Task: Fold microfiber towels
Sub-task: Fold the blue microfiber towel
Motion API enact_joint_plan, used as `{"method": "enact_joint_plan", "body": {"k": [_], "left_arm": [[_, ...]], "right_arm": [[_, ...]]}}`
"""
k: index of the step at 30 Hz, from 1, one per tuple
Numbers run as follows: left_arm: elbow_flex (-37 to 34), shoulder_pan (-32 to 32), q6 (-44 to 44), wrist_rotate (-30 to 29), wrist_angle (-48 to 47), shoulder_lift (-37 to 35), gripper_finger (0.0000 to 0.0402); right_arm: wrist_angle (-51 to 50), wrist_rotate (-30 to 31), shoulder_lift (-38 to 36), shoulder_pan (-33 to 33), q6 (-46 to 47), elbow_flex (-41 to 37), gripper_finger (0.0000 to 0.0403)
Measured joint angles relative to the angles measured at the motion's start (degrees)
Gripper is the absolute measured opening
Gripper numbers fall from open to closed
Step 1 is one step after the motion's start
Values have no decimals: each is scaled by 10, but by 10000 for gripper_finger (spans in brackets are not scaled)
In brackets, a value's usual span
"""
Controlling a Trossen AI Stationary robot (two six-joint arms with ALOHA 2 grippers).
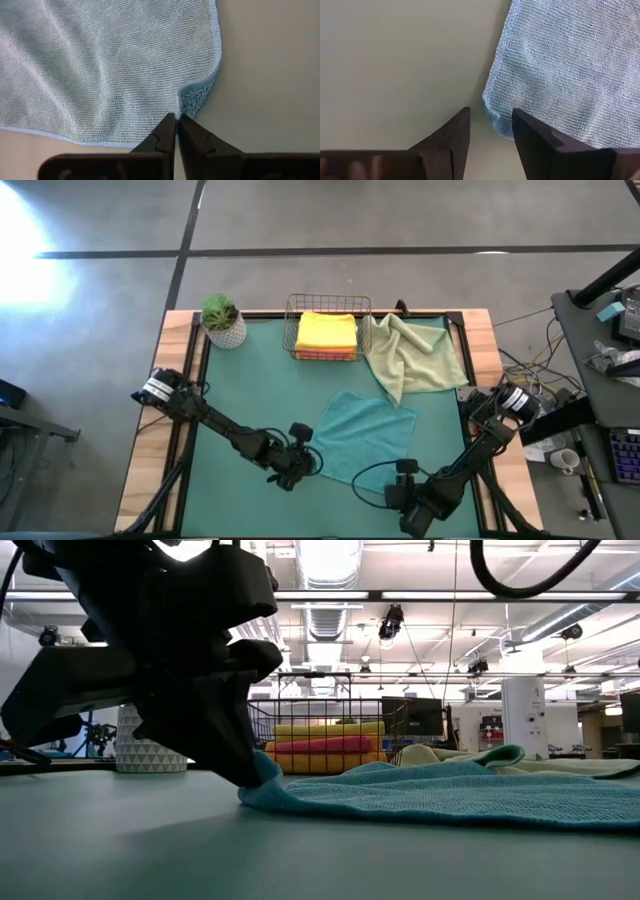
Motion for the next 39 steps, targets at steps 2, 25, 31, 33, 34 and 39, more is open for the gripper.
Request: {"method": "enact_joint_plan", "body": {"k": [2,25,31,33,34,39], "left_arm": [[0,0,0,0,0,0,1],[10,2,-5,12,-6,-4,1],[36,2,-5,46,-23,-17,1],[51,1,-6,48,-50,-18,1],[59,-1,-6,50,-66,-18,1],[102,-4,-7,70,-125,-21,1]], "right_arm": [[3,-1,0,-4,6,-3,135],[-9,-7,-22,-12,80,-2,9],[-18,-6,-61,7,116,17,9],[-26,-4,-71,15,135,21,9],[-29,-4,-77,19,146,24,9],[-26,-5,-91,44,183,50,9]]}}
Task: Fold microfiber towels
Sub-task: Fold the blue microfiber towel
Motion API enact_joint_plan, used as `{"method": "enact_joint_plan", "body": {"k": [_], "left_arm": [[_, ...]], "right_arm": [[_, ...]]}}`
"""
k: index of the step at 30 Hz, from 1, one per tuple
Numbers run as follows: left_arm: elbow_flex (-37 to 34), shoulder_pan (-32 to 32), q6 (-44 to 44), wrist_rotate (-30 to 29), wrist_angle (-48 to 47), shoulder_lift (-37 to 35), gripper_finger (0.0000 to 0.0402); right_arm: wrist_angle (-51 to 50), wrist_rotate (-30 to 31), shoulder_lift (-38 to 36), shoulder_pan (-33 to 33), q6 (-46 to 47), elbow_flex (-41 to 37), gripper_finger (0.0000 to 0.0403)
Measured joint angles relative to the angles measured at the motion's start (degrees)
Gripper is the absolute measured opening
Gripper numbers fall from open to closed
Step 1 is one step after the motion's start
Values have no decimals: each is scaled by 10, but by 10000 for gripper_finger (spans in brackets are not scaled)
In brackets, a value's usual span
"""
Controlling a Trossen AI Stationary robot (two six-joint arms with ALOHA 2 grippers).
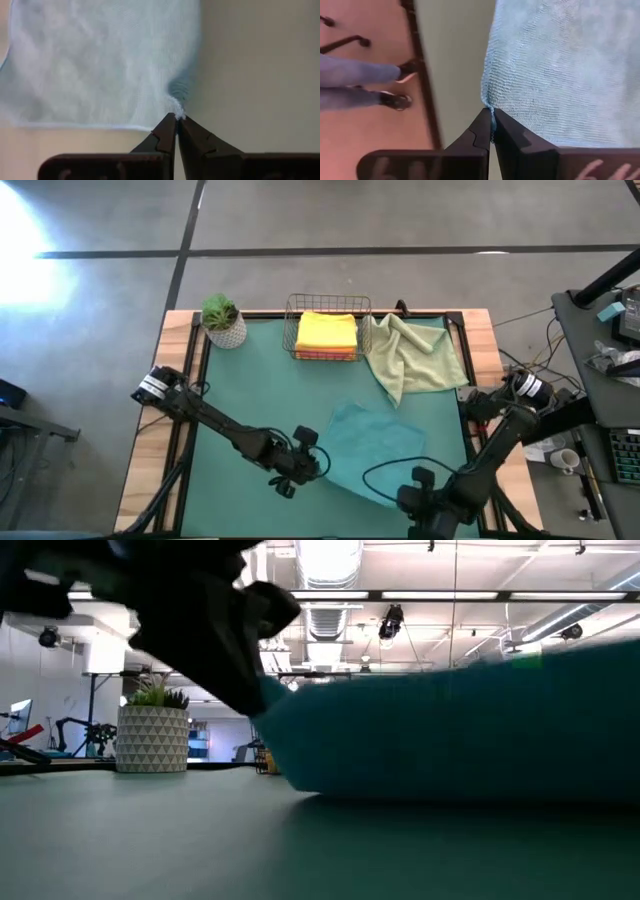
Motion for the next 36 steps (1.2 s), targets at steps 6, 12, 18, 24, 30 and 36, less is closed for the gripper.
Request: {"method": "enact_joint_plan", "body": {"k": [6,12,18,24,30,36], "left_arm": [[60,-3,-42,3,-85,-9,1],[89,5,-43,-6,-85,-9,1],[93,54,-70,-63,-83,-8,1],[93,105,-79,-60,-79,-8,1],[93,138,-85,-41,-52,4,1],[94,158,-84,-32,-34,35,1]], "right_arm": [[2,23,3,24,26,47,9],[-104,94,3,41,115,62,8],[-238,90,3,45,240,60,8],[-263,76,3,38,286,42,8],[-293,73,3,31,367,25,8],[-297,68,3,30,428,-3,8]]}}
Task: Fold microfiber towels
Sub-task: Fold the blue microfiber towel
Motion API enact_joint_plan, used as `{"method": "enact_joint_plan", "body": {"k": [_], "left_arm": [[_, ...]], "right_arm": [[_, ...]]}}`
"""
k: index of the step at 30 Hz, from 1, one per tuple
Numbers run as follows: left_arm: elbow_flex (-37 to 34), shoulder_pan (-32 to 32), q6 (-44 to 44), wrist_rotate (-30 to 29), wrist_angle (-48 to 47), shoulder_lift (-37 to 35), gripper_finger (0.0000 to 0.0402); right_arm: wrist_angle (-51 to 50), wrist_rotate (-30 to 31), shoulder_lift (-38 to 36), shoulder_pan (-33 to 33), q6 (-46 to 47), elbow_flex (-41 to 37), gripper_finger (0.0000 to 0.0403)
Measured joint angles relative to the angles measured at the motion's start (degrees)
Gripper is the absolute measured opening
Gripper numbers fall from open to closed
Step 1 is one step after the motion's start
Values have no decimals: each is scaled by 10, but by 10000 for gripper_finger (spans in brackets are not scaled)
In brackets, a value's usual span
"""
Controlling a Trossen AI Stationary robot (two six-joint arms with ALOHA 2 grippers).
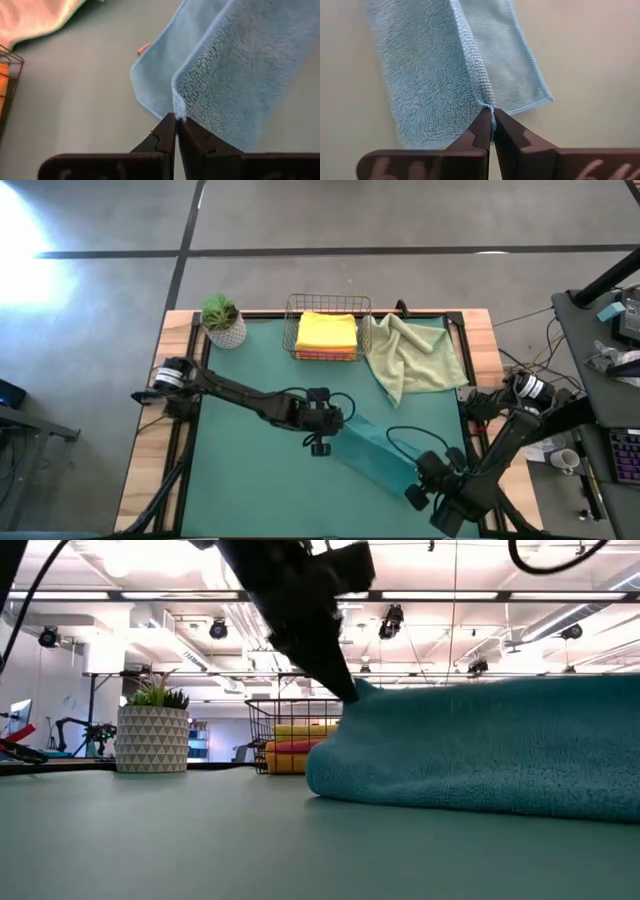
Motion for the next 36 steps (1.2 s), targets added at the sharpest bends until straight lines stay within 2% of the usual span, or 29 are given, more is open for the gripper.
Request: {"method": "enact_joint_plan", "body": {"k": [9,14,18,21,25,32,36], "left_arm": [[0,15,1,0,30,28,1],[0,18,4,1,38,30,1],[0,19,55,1,59,30,1],[0,21,58,1,63,30,6],[0,26,58,1,64,30,41],[1,41,56,-3,57,22,133],[23,43,51,53,39,-1,159]], "right_arm": [[2,-7,0,0,97,-57,8],[6,-8,0,0,98,-65,9],[5,-9,0,0,99,-71,9],[5,-9,0,0,105,-72,21],[5,-9,-1,0,123,-72,54],[-2,-14,-20,0,118,-72,117],[-2,7,-56,3,68,-72,132]]}}
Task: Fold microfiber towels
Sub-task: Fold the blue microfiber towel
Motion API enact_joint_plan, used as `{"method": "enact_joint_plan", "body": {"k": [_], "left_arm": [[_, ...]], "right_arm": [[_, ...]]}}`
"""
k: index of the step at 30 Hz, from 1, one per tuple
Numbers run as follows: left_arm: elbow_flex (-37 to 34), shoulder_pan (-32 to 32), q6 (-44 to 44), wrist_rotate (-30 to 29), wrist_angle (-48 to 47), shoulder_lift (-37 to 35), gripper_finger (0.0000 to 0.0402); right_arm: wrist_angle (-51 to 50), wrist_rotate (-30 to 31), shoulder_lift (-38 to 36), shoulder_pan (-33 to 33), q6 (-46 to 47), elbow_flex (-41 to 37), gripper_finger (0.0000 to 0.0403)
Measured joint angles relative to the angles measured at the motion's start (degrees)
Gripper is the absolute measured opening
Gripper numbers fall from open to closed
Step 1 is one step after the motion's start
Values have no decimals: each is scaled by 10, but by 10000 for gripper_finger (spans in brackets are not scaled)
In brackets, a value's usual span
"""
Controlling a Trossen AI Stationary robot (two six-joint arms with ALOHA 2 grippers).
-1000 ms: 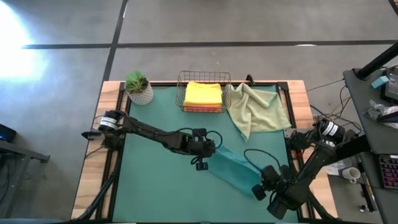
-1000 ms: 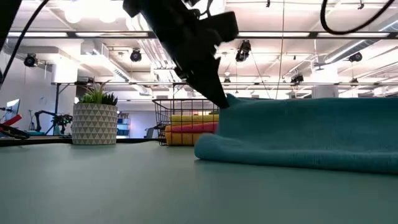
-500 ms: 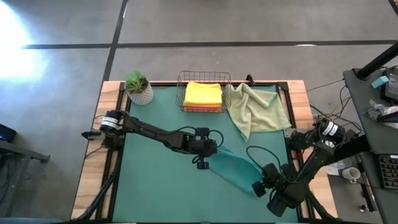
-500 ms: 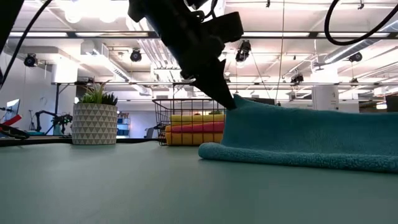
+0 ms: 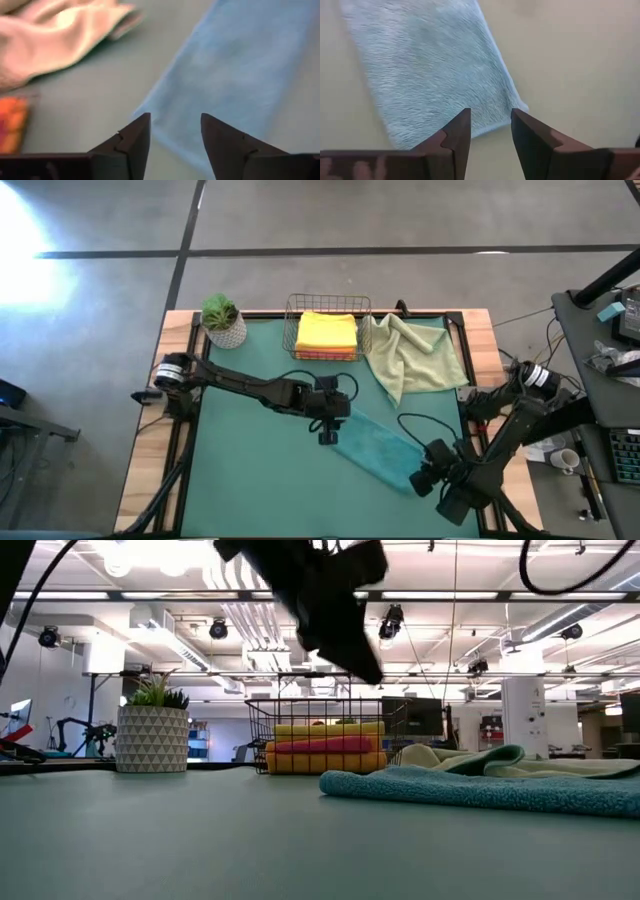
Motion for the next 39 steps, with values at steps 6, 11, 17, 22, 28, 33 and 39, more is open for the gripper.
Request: {"method": "enact_joint_plan", "body": {"k": [6,11,17,22,28,33,39], "left_arm": [[-22,-12,-68,77,71,5,155],[-42,-23,-85,92,94,18,127],[-59,-38,-85,103,113,37,69],[-61,-46,-86,114,123,66,10],[-61,-47,-86,115,120,87,4],[-64,-39,-85,98,116,99,1],[-64,-28,-80,82,121,108,1]], "right_arm": [[15,29,-33,-3,-59,-38,107],[155,29,-69,-3,-87,-110,50],[253,29,-81,-11,-83,-175,11],[262,29,-79,-25,-90,-180,9],[263,24,-70,-33,-90,-182,9],[277,9,-46,-39,-74,-182,8],[329,0,-4,-44,-45,-179,8]]}}
